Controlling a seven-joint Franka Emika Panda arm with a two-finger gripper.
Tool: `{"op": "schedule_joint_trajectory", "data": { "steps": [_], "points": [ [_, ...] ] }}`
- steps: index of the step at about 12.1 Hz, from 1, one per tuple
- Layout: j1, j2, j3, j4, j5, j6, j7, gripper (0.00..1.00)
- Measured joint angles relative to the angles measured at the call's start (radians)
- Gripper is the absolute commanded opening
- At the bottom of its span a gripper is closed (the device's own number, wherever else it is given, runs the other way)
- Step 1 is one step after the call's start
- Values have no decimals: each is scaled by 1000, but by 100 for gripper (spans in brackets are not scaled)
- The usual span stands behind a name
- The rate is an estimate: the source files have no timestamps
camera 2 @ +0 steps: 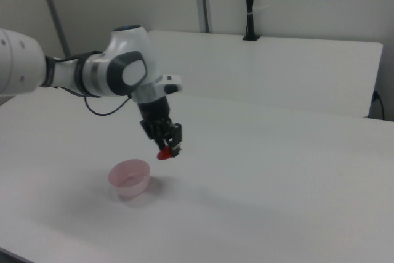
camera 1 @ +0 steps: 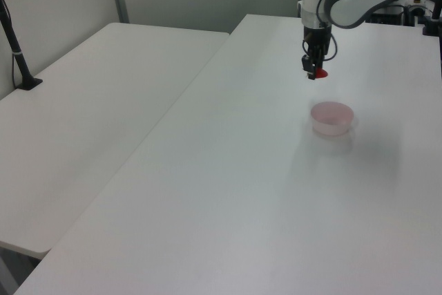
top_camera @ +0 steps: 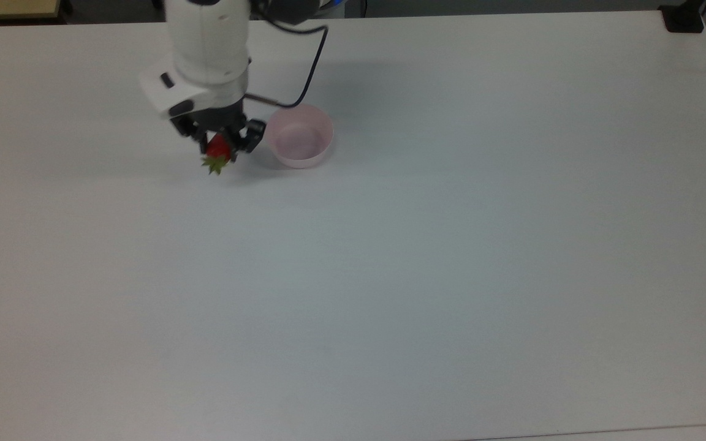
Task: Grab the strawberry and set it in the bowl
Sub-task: 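Lift the strawberry and carry it over the pink bowl, then lower the strawberry into the bowl, open the gripper, raise it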
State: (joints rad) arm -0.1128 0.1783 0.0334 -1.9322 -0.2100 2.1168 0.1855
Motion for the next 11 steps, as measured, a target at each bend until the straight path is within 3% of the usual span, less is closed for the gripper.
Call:
{"op": "schedule_joint_trajectory", "data": {
  "steps": [2,3,4,5,9,11],
  "points": [
    [50,-56,12,-38,12,-102,0,35],
    [79,-65,13,-44,15,-140,0,50],
    [98,-67,13,-46,18,-153,0,82],
    [124,-66,14,-48,30,-160,0,100],
    [176,-65,14,-40,45,-160,1,100],
    [191,-68,14,22,45,-220,4,100]
  ]
}}
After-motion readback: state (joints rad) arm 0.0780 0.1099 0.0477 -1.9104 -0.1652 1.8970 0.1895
